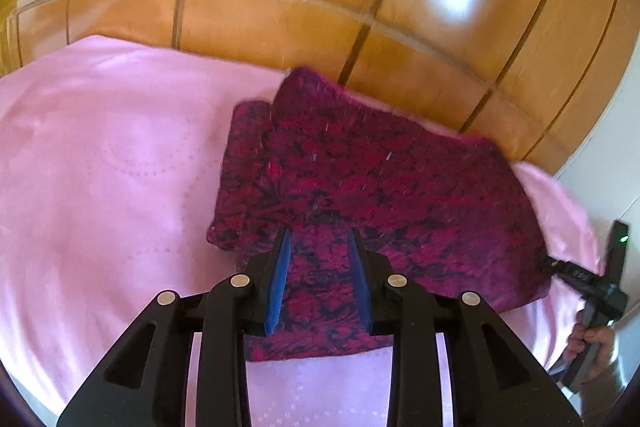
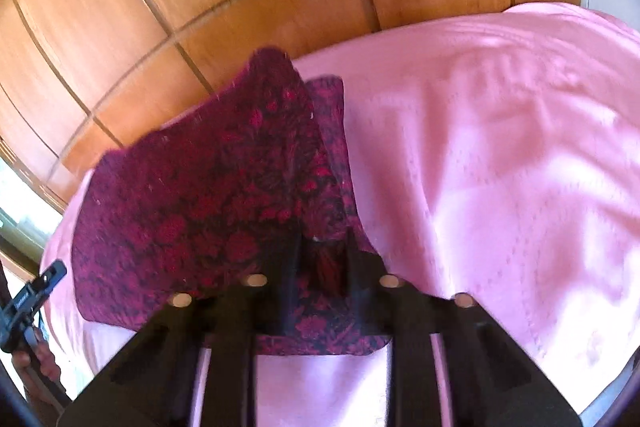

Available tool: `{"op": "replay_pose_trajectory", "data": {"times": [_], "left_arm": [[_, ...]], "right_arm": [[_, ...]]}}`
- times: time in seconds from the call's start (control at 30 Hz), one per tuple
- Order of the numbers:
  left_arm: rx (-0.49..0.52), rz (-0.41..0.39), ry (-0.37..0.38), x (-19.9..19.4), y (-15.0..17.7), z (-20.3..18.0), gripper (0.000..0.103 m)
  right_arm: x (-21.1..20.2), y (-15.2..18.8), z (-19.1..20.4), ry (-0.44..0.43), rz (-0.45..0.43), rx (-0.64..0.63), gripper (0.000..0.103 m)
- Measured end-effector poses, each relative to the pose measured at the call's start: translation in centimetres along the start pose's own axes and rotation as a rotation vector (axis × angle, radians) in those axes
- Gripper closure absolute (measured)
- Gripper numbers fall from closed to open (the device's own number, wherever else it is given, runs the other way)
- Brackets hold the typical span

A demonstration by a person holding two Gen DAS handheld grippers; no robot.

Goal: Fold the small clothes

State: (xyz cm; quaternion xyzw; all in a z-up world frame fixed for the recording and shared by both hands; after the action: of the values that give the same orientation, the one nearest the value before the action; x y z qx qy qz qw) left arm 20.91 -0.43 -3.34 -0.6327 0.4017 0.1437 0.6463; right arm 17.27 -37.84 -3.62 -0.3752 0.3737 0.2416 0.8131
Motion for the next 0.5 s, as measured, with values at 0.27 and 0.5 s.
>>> {"op": "replay_pose_trajectory", "data": {"times": [0.27,0.5], "left_arm": [[-0.001,0.024,-0.023,0.4,0.0,0.1,0.075],[0.076,-0.057,0.023,-0.8,-1.4,-2.4,0.075]], "right_arm": [[0.5,-1.1,-1.9,-0.031,0.038,0.067,0.059],[1.8,-4.6,-1.2,-0.173,0.051,0.129,0.035]]}}
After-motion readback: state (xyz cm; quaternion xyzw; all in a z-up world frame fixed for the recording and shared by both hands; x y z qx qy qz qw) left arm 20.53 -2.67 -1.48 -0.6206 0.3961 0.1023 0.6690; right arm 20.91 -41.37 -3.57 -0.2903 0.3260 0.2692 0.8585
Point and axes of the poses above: each gripper's, at about its wrist camera, not at the fingertips, and x roughly the way its jaws point, z to its left, y to its underside, the point moved 1 cm from there along x, roughly the way its jaws point, and after that the axes turned 15 degrees about x, right-handed, at the moved point
